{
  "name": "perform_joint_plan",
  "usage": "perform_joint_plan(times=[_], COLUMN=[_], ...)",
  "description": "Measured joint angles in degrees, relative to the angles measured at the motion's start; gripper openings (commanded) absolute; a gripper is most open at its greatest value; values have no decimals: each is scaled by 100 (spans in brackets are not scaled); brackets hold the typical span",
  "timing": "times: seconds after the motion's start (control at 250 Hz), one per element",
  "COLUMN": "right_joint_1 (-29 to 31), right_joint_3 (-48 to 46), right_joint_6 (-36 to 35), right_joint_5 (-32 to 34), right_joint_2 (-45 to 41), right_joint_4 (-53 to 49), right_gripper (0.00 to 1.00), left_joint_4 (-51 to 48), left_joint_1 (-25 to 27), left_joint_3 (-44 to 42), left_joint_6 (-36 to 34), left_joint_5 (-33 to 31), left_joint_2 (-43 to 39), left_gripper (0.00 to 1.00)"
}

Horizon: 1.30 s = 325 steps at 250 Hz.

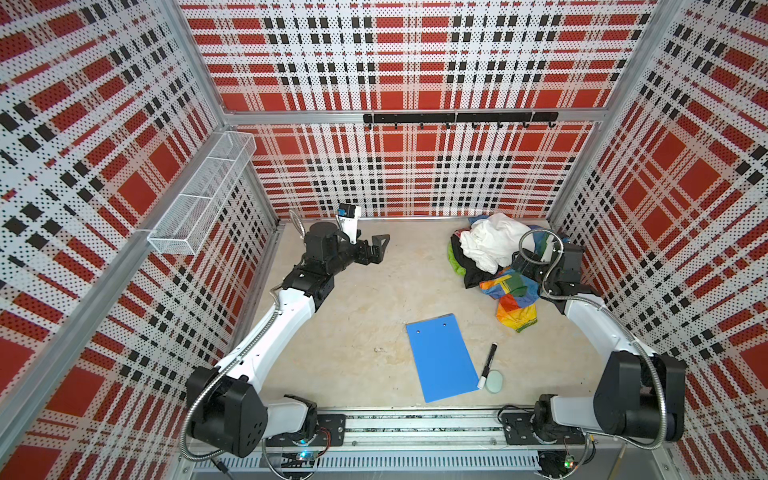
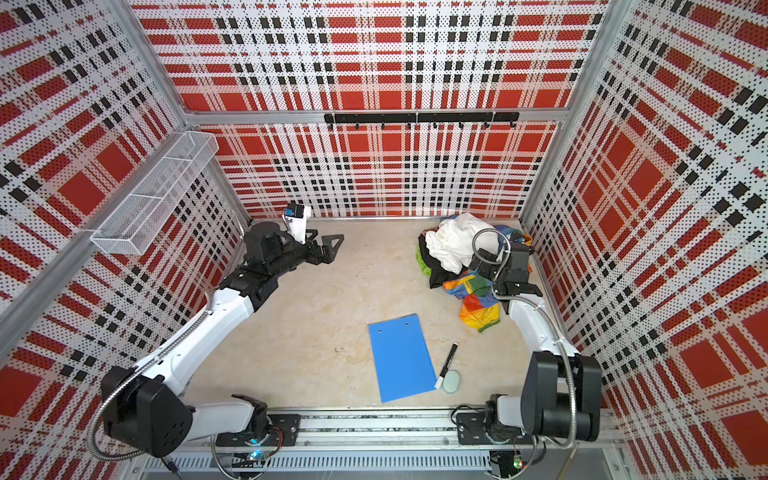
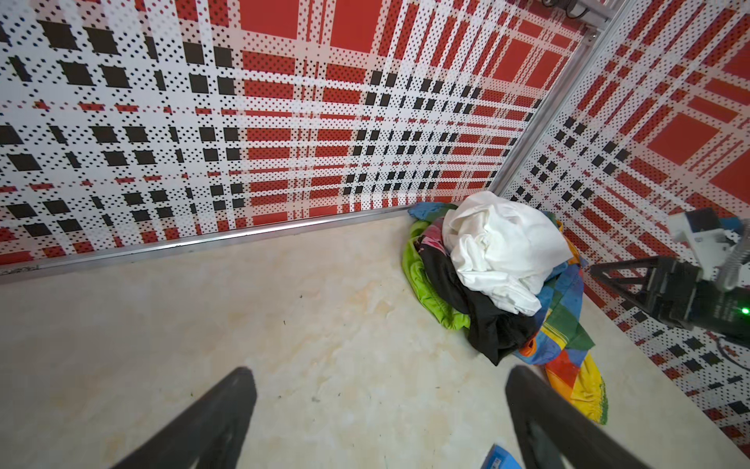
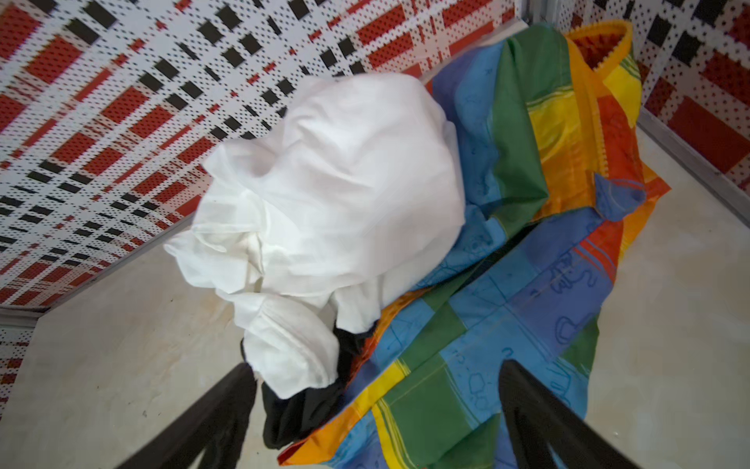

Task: Pick out a specific cloth from the pile
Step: 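Reach the right gripper into the clothes pile while raising the left arm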

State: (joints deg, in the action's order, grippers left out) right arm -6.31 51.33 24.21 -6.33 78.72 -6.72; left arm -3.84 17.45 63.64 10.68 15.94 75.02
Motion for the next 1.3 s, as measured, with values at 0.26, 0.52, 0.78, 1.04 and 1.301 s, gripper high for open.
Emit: perform_joint_plan(times=[0.26,0.52,0.78,1.04,1.301], right_joint_1=[-219,-216,-238,-232,-203], right_joint_3=[393,929,1331,1349,1838], right_joint_6=[111,181,201,229,190], right_joint_5=[-114,-238,-269,-304,-221], right_joint_2=[1102,2284,2868,2667,1939], right_joint_4=[-186,-175,-94,-114,-599], right_gripper=[100,75,31,13,16], left_joint_4=[-63,-66,-63,-63,-63], left_joint_1=[26,31,44,92,94], left_joint_3=[0,0,0,0,0], left_joint_6=[52,70,70,66,68], left_joint_5=[120,203,330,332,337], left_joint_2=[-11,-11,-9,-9,-9], left_gripper=[99,99,99,99,99])
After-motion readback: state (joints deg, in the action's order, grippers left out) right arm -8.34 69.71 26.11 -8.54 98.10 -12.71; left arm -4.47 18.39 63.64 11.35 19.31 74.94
